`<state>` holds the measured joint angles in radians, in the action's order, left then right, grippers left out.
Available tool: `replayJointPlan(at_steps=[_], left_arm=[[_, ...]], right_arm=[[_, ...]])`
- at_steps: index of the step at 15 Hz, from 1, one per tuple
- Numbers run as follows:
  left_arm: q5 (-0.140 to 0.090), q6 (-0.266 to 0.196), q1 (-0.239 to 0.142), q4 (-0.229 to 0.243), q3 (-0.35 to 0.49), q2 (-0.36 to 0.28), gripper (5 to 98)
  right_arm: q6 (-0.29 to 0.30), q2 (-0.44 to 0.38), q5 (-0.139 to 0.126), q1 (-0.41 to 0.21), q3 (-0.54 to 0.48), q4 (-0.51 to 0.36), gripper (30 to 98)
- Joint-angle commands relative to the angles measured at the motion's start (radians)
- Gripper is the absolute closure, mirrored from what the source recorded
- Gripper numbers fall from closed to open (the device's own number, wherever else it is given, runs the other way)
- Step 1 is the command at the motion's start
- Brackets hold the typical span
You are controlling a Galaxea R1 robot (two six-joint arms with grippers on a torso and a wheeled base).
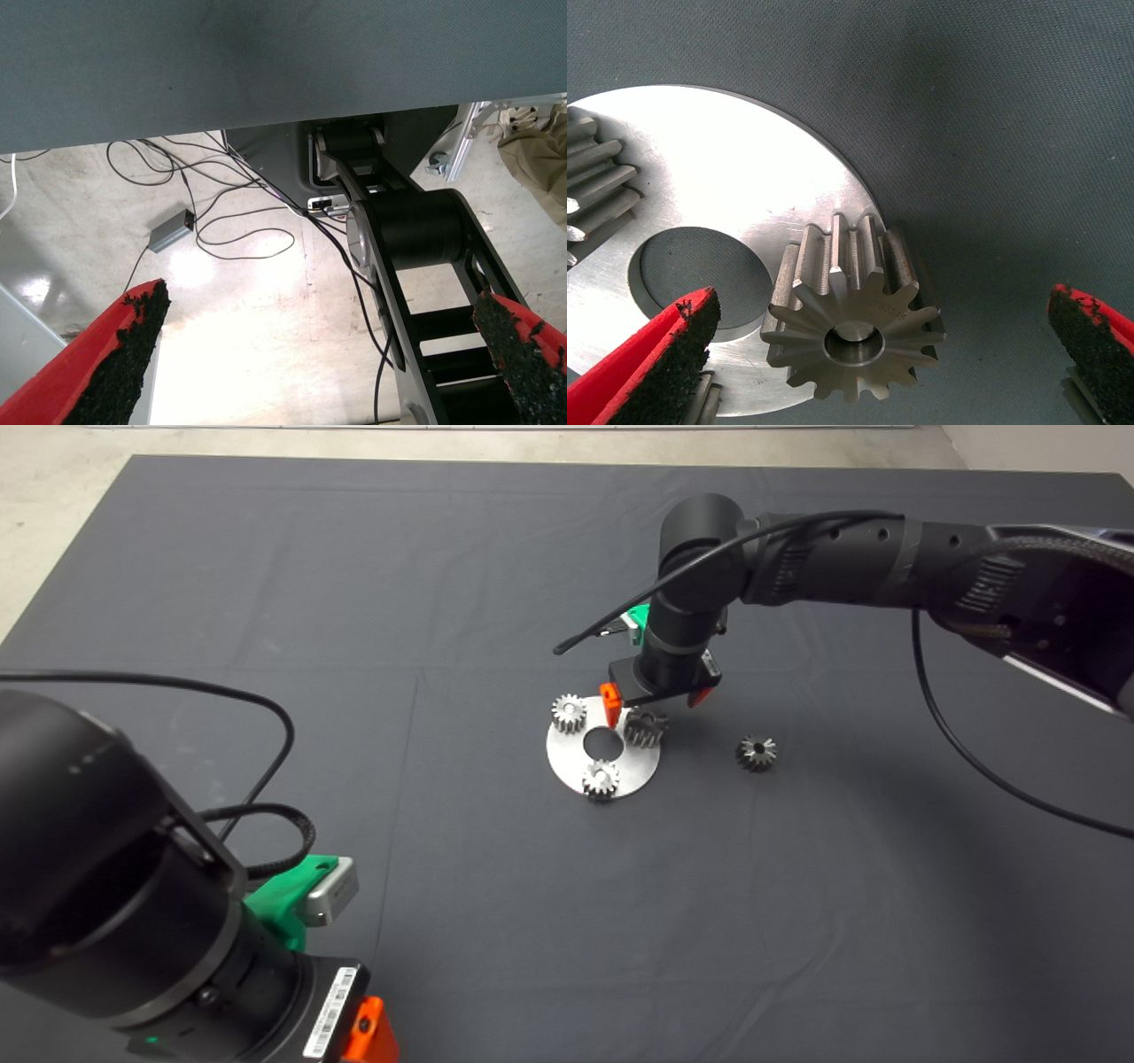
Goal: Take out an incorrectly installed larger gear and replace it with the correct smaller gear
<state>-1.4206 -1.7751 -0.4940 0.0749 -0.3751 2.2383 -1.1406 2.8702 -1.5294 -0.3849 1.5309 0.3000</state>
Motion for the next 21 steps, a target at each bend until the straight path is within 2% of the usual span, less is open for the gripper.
replayJointPlan(at_steps=[1, 8, 21], left_arm=[[-0.001, 0.000, -0.012, 0.009, 0.008, -0.002, 15.3], [-0.001, 0.000, -0.012, 0.009, 0.009, -0.004, 15.3], [-0.001, 0.002, -0.012, 0.009, 0.007, -0.004, 15.3]], right_arm=[[0.004, -0.005, -0.110, -0.004, 0.005, 0.039, 30.7], [0.004, -0.007, -0.110, 0.017, 0.009, 0.058, 30.7], [0.001, 0.003, -0.109, 0.016, 0.004, 0.057, 31.7]])
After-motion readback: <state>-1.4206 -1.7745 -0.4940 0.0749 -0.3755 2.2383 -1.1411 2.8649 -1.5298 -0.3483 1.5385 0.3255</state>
